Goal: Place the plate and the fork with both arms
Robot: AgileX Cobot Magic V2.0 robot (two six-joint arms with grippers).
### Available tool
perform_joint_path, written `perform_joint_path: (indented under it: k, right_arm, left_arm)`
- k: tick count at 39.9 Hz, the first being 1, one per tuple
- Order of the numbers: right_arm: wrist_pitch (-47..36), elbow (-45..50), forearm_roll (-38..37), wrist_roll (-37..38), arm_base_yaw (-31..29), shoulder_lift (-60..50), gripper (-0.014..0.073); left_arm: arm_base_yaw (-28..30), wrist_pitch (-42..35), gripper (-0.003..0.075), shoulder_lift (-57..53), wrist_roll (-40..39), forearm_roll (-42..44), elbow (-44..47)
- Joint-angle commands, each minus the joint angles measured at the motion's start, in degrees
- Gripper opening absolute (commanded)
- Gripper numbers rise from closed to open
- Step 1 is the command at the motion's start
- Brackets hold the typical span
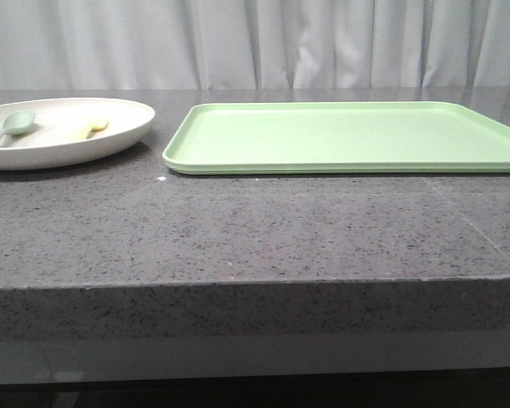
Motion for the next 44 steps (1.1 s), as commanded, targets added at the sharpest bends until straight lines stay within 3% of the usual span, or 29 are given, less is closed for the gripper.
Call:
perform_joint_path:
  k: [1, 6, 10, 19, 30, 44]
  right_arm:
    - [-6.0, -0.6, -0.3, -0.4, -0.1, -0.9, -0.0067]
    - [-4.7, -3.7, 0.0, -0.4, -0.1, -0.9, -0.0067]
    - [-1.3, -8.7, 0.0, -0.4, -0.1, -0.9, -0.0067]
    - [11.5, -24.4, 0.0, -0.4, -0.1, 2.6, -0.0067]
    - [21.1, -38.1, 0.0, -0.4, -0.1, 17.6, -0.0067]
    - [21.7, -38.4, 0.0, -0.4, -0.1, 27.3, -0.0067]
  left_arm:
    - [-0.4, -7.3, -0.0018, -1.2, -0.7, -0.4, 0.0]
    - [-0.4, -10.2, -0.0018, -1.2, -0.7, -4.2, -2.5]
    - [-0.4, -8.3, -0.0018, -1.0, -0.7, -6.4, -8.3]
    - [-0.4, 5.0, -0.0018, 3.1, -0.7, -4.7, -24.5]
    - [-0.4, 21.2, -0.0018, 18.8, -0.7, -4.7, -41.6]
    - [-0.4, 21.1, -0.0018, 29.4, -0.7, -4.7, -42.2]
